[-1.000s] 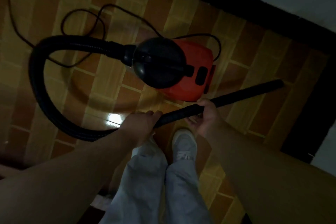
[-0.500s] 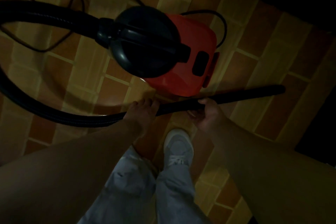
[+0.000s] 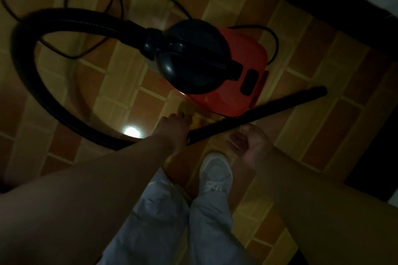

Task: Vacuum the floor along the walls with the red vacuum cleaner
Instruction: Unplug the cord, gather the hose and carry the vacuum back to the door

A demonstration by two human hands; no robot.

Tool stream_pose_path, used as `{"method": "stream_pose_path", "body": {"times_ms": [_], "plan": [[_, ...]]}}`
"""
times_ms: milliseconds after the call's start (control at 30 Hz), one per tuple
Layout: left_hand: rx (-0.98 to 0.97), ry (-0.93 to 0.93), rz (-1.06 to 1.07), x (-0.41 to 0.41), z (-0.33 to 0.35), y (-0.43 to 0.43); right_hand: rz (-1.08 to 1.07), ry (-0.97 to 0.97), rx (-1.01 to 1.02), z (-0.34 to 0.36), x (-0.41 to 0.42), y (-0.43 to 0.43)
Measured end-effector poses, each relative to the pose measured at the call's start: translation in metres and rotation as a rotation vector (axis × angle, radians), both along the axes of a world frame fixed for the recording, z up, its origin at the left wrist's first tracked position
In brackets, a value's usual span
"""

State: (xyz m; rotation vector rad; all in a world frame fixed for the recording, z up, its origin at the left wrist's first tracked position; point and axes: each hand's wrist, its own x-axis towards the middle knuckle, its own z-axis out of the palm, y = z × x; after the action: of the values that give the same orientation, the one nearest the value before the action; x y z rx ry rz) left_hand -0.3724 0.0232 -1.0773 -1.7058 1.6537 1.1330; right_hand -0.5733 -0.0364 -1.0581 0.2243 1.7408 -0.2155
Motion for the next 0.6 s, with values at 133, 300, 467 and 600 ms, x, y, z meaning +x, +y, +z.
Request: {"method": "stream_pose_path", "body": {"times_ms": [133,300,467,600], "plan": [[-0.002,0.062,0.160,0.021,0.068,-0.007,0.115,0.027,-0.006,0.057,0.016,0.003],[-0.053,0.120,0.344,0.051,0.193,-0.014,0.470,0.020,-0.132,0.169,0.057,-0.007],[-0.141,0.102,0.492,0.079,0.347,-0.023,0.896,0.010,-0.398,0.321,0.112,-0.032],[-0.260,0.072,0.635,0.099,0.470,-0.020,1.225,0.018,-0.613,0.455,0.143,-0.054]]}}
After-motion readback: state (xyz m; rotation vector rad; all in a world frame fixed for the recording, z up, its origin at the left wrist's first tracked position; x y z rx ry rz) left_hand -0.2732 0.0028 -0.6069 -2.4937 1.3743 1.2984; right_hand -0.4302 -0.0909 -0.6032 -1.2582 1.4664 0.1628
